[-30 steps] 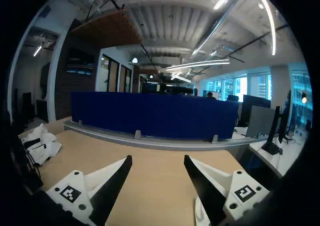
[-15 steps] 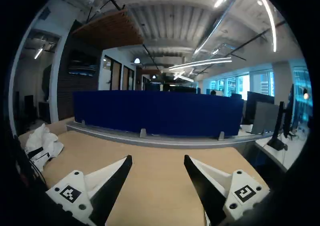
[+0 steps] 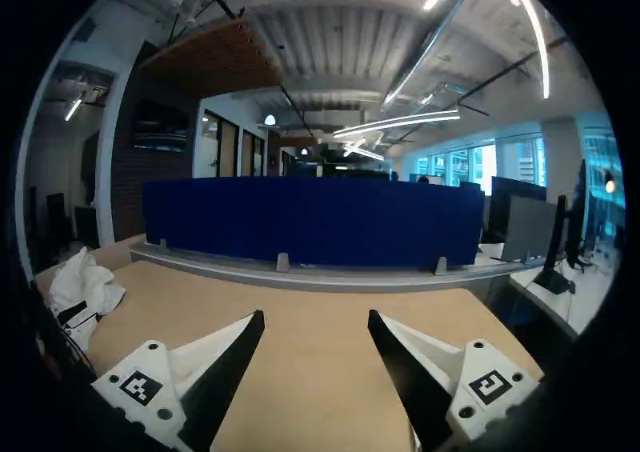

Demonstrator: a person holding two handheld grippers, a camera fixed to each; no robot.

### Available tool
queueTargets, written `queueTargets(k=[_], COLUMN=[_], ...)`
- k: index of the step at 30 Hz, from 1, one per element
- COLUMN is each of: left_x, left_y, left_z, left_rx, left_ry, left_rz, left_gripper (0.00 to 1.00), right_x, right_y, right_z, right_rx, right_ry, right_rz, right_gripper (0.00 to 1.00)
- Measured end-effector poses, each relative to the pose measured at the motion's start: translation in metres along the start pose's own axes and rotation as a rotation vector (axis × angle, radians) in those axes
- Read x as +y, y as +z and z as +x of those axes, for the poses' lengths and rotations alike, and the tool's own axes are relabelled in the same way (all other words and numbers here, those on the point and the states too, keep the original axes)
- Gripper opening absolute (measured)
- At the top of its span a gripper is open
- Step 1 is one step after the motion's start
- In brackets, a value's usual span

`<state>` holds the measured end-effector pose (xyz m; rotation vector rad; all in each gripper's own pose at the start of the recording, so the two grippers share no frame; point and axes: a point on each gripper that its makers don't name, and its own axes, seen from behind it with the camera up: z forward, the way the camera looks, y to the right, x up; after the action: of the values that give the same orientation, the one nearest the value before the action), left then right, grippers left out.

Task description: Fold towel

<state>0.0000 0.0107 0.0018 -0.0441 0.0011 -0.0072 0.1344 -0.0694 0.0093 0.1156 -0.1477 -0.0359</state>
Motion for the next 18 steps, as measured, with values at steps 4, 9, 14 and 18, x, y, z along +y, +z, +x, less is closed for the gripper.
queueTargets(k=[4,9,14,18], left_x=[0.001,0.001,0.001,0.001], left_y=[-0.001,-0.001,-0.001,-0.002], left_z=[0.000,0.001,0.001,0.000], left_rx=[0.000,0.000,-0.001,-0.001], left_ry=[0.004,0.004,0.004,0.006], left_rz=[-0.002,-0.003,-0.002,-0.002], left_gripper=[0.92,0.92,0.92,0.92], right_x=[0.000,0.003,0.012,0.019], right_y=[0.000,-0.002,-0.003,-0.004], right_z=[-0.003,-0.005,0.002,0.013], right_rx=[-0.002,0.000,0.022,0.049], right_ry=[0.003,0.005,0.011,0.021], right_rz=[0.005,0.003,-0.013,-0.029], right_gripper=[1.00,1.00,1.00,1.00])
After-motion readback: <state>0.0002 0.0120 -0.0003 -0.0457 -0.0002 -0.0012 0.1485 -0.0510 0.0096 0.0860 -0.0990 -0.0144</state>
